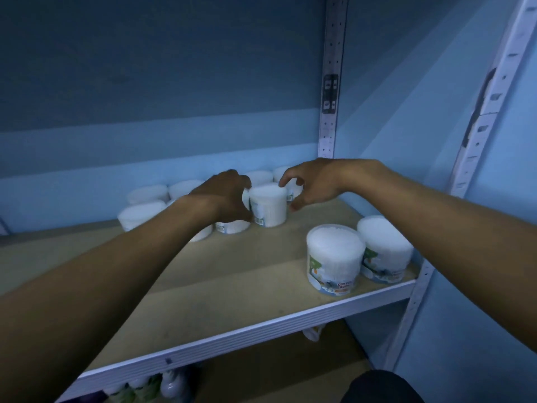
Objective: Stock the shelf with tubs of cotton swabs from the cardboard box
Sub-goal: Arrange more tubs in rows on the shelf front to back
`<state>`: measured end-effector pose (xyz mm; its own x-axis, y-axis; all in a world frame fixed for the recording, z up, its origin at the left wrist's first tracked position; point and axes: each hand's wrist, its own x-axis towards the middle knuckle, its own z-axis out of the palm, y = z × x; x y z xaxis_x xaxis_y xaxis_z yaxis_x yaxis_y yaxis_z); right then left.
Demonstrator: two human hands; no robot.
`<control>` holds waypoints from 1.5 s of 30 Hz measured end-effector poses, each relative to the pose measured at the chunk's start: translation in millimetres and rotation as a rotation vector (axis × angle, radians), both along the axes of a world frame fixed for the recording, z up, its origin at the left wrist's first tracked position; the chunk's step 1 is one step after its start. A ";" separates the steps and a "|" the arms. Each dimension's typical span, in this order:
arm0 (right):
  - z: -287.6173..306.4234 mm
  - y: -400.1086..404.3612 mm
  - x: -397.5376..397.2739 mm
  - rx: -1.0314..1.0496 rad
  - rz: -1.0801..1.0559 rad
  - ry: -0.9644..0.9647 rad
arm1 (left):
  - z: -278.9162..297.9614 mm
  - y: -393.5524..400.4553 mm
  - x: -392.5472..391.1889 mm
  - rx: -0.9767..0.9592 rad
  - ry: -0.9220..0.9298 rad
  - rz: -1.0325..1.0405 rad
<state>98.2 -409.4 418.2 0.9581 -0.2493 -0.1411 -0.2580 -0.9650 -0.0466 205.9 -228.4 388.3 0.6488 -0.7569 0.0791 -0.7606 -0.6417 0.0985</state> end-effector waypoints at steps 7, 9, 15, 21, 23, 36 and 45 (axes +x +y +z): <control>-13.2 3.1 43.5 0.019 -0.029 -0.072 | -5.1 5.9 38.4 0.035 0.020 0.015; -17.8 3.1 55.8 0.022 -0.050 -0.089 | -9.5 2.6 47.1 0.044 0.050 0.002; -48.8 9.5 88.2 0.044 -0.066 -0.110 | -16.6 -5.5 65.9 0.086 0.062 -0.003; -65.7 11.4 109.6 0.015 -0.031 -0.091 | -20.7 -8.2 79.0 0.103 0.070 -0.035; -71.8 11.1 112.2 0.008 -0.011 -0.071 | -26.5 -7.5 82.3 0.124 0.064 -0.038; -66.8 12.9 102.1 -0.033 0.018 -0.112 | -31.0 -6.9 75.5 0.128 0.000 -0.054; -52.2 38.0 70.4 0.012 0.005 -0.074 | -31.5 11.3 45.2 0.120 -0.022 -0.057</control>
<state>168.6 -371.4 366.0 0.9673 -0.2429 -0.0733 -0.2483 -0.9656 -0.0772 251.1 -217.0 356.7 0.6034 -0.7974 -0.0008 -0.7974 -0.6034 0.0067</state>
